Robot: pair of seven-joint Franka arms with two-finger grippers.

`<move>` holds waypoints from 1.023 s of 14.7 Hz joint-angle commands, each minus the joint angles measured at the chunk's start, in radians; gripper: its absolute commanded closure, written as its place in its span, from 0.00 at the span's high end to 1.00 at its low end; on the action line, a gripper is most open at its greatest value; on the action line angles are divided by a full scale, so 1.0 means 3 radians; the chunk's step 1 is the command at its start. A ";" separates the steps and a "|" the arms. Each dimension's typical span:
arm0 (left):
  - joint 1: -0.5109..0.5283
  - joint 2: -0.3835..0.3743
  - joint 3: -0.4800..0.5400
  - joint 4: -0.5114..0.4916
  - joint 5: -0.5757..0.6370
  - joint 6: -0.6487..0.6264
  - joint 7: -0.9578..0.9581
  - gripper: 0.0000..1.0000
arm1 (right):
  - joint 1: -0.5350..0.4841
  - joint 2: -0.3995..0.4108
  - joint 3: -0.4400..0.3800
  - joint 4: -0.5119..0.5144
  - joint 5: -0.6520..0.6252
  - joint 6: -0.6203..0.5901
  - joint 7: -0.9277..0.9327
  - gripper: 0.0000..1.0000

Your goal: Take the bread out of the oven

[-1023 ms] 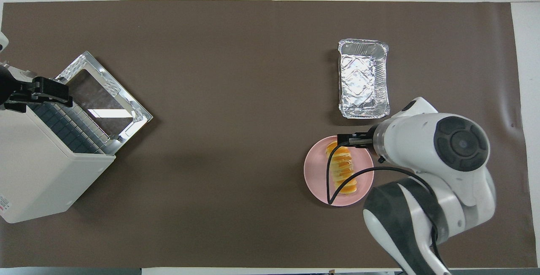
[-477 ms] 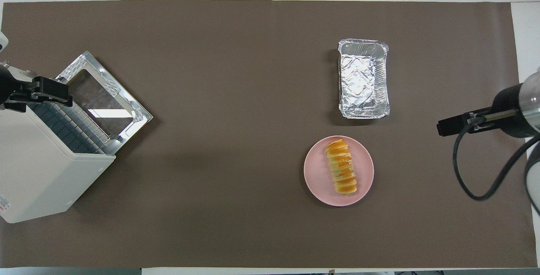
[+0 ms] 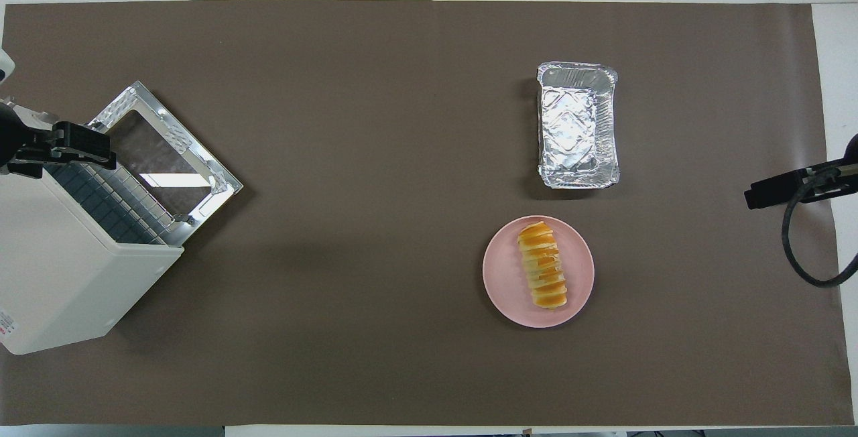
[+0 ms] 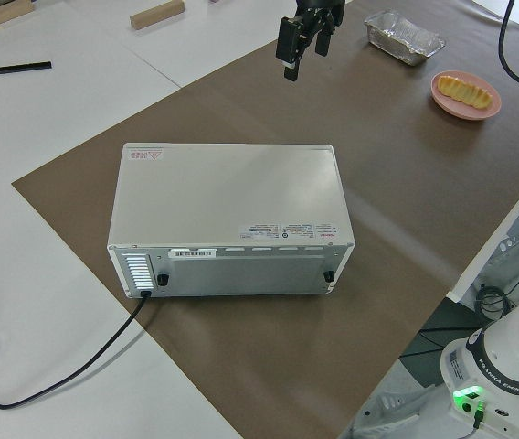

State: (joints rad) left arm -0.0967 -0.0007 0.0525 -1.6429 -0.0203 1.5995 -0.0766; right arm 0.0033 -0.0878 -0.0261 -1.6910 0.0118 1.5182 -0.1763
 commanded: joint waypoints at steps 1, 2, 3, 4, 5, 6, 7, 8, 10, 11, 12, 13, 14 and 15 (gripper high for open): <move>0.0015 -0.0054 0.0024 -0.0046 -0.0024 0.0001 0.0015 1.00 | -0.0052 0.0022 0.0066 -0.0069 -0.0050 0.0108 -0.0016 1.00; 0.0010 -0.0054 0.0024 -0.0046 -0.0019 -0.0004 0.0015 1.00 | -0.0072 0.0032 0.0066 -0.0085 -0.0045 0.0159 0.0004 1.00; 0.0010 -0.0054 0.0024 -0.0046 -0.0024 0.0001 0.0015 1.00 | -0.0103 0.0037 0.0077 -0.0090 -0.0034 0.0170 0.0030 1.00; 0.0010 -0.0054 0.0019 -0.0046 -0.0024 0.0001 0.0015 1.00 | -0.0128 0.0047 0.0087 -0.0085 -0.0019 0.0160 0.0030 1.00; 0.0000 -0.0049 0.0019 -0.0046 -0.0019 0.0001 0.0015 1.00 | -0.0164 0.0052 0.0107 -0.0080 0.0001 0.0160 0.0030 1.00; -0.0005 -0.0054 0.0019 -0.0046 -0.0019 0.0001 0.0015 1.00 | -0.0215 0.0078 0.0153 -0.0055 0.0007 0.0150 0.0030 1.00; -0.0005 -0.0054 0.0019 -0.0046 -0.0019 0.0001 0.0015 1.00 | -0.0251 0.0093 0.0199 -0.0024 0.0032 0.0140 0.0030 1.00; 0.0005 -0.0054 0.0019 -0.0046 -0.0019 -0.0004 0.0015 1.00 | -0.0266 0.0093 0.0209 -0.0019 0.0068 0.0139 0.0035 1.00; 0.0010 -0.0054 0.0024 -0.0046 -0.0019 0.0001 0.0015 1.00 | -0.0272 0.0093 0.0210 -0.0019 0.0099 0.0139 0.0035 1.00; 0.0010 -0.0054 0.0024 -0.0046 -0.0019 -0.0004 0.0015 1.00 | -0.0272 0.0093 0.0210 -0.0019 0.0099 0.0139 0.0035 1.00; 0.0005 -0.0054 0.0019 -0.0046 -0.0019 0.0001 0.0015 1.00 | -0.0282 0.0088 0.0210 -0.0019 0.0099 0.0139 0.0035 1.00; 0.0005 -0.0054 0.0019 -0.0046 -0.0019 0.0001 0.0015 1.00 | -0.0322 0.0088 0.0230 -0.0024 0.0099 0.0139 0.0035 1.00; 0.0005 -0.0054 0.0019 -0.0046 -0.0019 0.0001 0.0015 1.00 | -0.0368 0.0088 0.0276 -0.0024 0.0099 0.0139 0.0030 1.00; 0.0005 -0.0054 0.0019 -0.0046 -0.0024 0.0001 0.0015 1.00 | -0.0364 0.0088 0.0281 -0.0019 0.0099 0.0139 0.0035 1.00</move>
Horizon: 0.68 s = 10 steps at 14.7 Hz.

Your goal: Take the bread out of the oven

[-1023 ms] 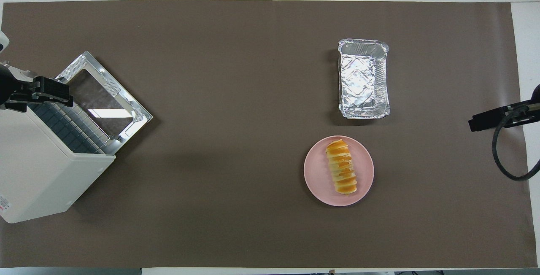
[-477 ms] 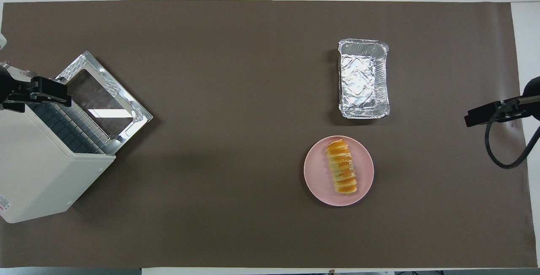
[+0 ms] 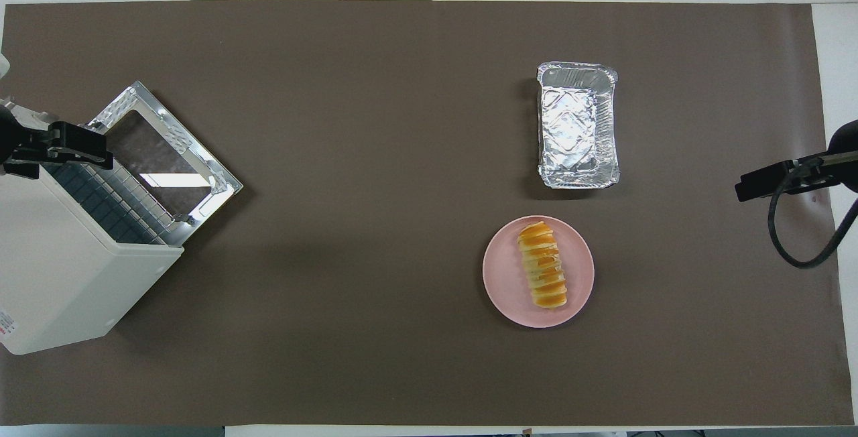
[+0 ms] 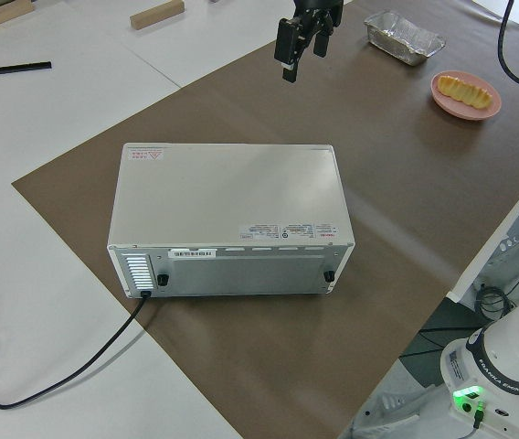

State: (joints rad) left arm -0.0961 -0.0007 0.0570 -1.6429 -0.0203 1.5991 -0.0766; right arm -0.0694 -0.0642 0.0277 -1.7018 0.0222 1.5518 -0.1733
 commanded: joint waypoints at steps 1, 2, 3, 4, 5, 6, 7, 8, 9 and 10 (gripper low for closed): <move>0.0003 -0.0054 0.0004 -0.0046 -0.0024 0.0003 0.0015 1.00 | -0.0126 0.0010 0.0107 0.0017 0.0064 0.0028 0.0026 1.00; 0.0008 -0.0054 0.0009 -0.0046 -0.0019 0.0003 0.0015 1.00 | -0.0137 0.0010 0.0112 0.0017 0.0064 0.0023 0.0021 1.00; 0.0008 -0.0054 0.0004 -0.0046 -0.0019 -0.0002 0.0015 1.00 | -0.0137 0.0010 0.0112 0.0017 0.0064 0.0022 0.0020 1.00; 0.0003 -0.0054 0.0004 -0.0046 -0.0019 0.0003 0.0015 1.00 | -0.0137 0.0015 0.0112 0.0017 0.0064 0.0028 0.0020 1.00; 0.0003 -0.0054 0.0004 -0.0046 -0.0019 0.0003 0.0015 1.00 | -0.0137 0.0015 0.0112 0.0017 0.0064 0.0023 0.0020 1.00; 0.0003 -0.0054 0.0004 -0.0046 -0.0019 0.0003 0.0015 1.00 | -0.0132 0.0015 0.0112 0.0017 0.0064 0.0028 0.0020 1.00; 0.0003 -0.0054 0.0004 -0.0046 -0.0019 0.0003 0.0015 1.00 | -0.0137 0.0015 0.0112 0.0017 0.0064 0.0023 0.0026 1.00; 0.0008 -0.0054 0.0009 -0.0046 -0.0019 0.0003 0.0015 1.00 | -0.0132 0.0010 0.0112 0.0012 0.0064 0.0028 0.0021 1.00; 0.0008 -0.0054 0.0004 -0.0046 -0.0019 -0.0002 0.0015 1.00 | -0.0132 -0.0011 0.0112 0.0002 0.0064 0.0023 0.0020 1.00; 0.0003 -0.0054 0.0004 -0.0046 -0.0024 0.0003 0.0015 1.00 | -0.0132 -0.0011 0.0112 0.0002 0.0064 0.0022 0.0015 1.00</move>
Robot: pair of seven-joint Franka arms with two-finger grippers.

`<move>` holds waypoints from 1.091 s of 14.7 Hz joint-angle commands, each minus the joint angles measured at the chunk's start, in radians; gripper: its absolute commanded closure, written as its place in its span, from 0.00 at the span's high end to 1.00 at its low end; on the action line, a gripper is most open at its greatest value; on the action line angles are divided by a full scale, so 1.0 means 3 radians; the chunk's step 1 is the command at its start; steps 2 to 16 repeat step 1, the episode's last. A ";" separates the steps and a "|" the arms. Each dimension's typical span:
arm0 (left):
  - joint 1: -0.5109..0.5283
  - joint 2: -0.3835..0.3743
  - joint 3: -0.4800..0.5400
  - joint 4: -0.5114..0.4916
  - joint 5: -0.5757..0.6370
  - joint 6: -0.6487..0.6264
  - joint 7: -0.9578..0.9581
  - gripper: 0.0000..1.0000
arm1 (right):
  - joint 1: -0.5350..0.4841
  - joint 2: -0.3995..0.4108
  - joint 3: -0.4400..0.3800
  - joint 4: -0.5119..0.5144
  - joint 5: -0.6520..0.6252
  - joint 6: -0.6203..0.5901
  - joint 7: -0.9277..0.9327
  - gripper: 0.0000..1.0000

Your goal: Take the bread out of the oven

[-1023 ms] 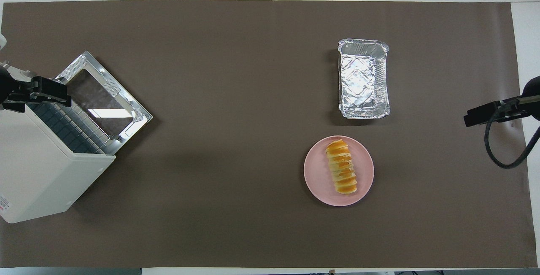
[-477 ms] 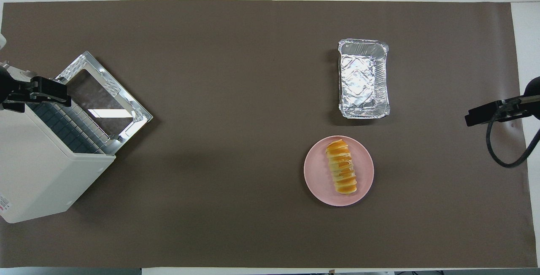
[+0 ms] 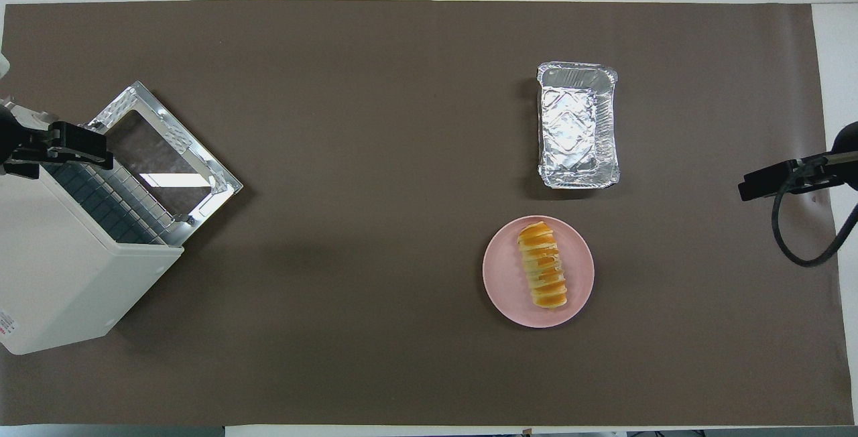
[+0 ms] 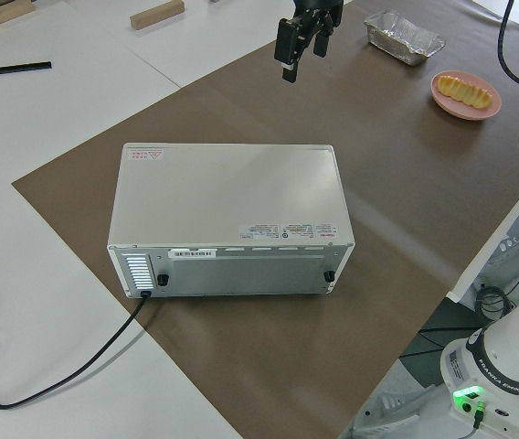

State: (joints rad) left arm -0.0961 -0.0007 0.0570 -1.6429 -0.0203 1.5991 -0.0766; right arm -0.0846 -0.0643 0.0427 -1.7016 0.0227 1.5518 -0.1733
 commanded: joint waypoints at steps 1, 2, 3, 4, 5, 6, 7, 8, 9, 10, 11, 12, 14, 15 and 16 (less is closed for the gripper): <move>0.0003 -0.0054 0.0004 -0.0046 -0.0019 0.0003 0.0015 1.00 | -0.0081 -0.0011 0.0057 0.0001 0.0057 0.0012 0.0005 1.00; 0.0003 -0.0054 0.0004 -0.0046 -0.0019 0.0003 0.0015 1.00 | -0.0081 -0.0011 0.0057 0.0001 0.0057 0.0012 0.0005 1.00; 0.0003 -0.0054 0.0004 -0.0046 -0.0019 0.0003 0.0015 1.00 | -0.0081 -0.0011 0.0057 0.0001 0.0057 0.0012 0.0005 1.00; 0.0003 -0.0054 0.0004 -0.0046 -0.0019 0.0003 0.0015 1.00 | -0.0081 -0.0011 0.0057 0.0001 0.0057 0.0012 0.0005 1.00; 0.0003 -0.0054 0.0004 -0.0046 -0.0019 0.0003 0.0015 1.00 | -0.0081 -0.0011 0.0057 0.0001 0.0057 0.0012 0.0005 1.00; 0.0003 -0.0054 0.0004 -0.0046 -0.0019 0.0003 0.0015 1.00 | -0.0081 -0.0011 0.0057 0.0001 0.0057 0.0012 0.0005 1.00; 0.0003 -0.0054 0.0004 -0.0046 -0.0019 0.0003 0.0015 1.00 | -0.0081 -0.0011 0.0057 0.0001 0.0057 0.0012 0.0005 1.00; 0.0003 -0.0054 0.0004 -0.0046 -0.0019 0.0003 0.0015 1.00 | -0.0081 -0.0011 0.0057 0.0001 0.0057 0.0012 0.0005 1.00; 0.0003 -0.0054 0.0004 -0.0046 -0.0019 0.0003 0.0015 1.00 | -0.0081 -0.0011 0.0057 0.0001 0.0057 0.0012 0.0005 1.00; 0.0003 -0.0054 0.0004 -0.0046 -0.0019 0.0003 0.0015 1.00 | -0.0081 -0.0011 0.0057 0.0001 0.0057 0.0012 0.0005 1.00; 0.0003 -0.0054 0.0004 -0.0046 -0.0019 0.0003 0.0015 1.00 | -0.0081 -0.0011 0.0057 0.0001 0.0057 0.0012 0.0005 1.00; 0.0003 -0.0054 0.0004 -0.0046 -0.0019 0.0003 0.0015 1.00 | -0.0081 -0.0011 0.0057 0.0001 0.0057 0.0012 0.0005 1.00; 0.0003 -0.0054 0.0004 -0.0046 -0.0019 0.0003 0.0015 1.00 | -0.0081 -0.0011 0.0057 0.0001 0.0057 0.0012 0.0005 1.00; 0.0003 -0.0054 0.0004 -0.0046 -0.0019 0.0003 0.0015 1.00 | -0.0081 -0.0011 0.0057 0.0001 0.0057 0.0012 0.0005 1.00; 0.0003 -0.0054 0.0004 -0.0046 -0.0019 0.0003 0.0015 1.00 | -0.0081 -0.0011 0.0057 0.0001 0.0057 0.0012 0.0005 1.00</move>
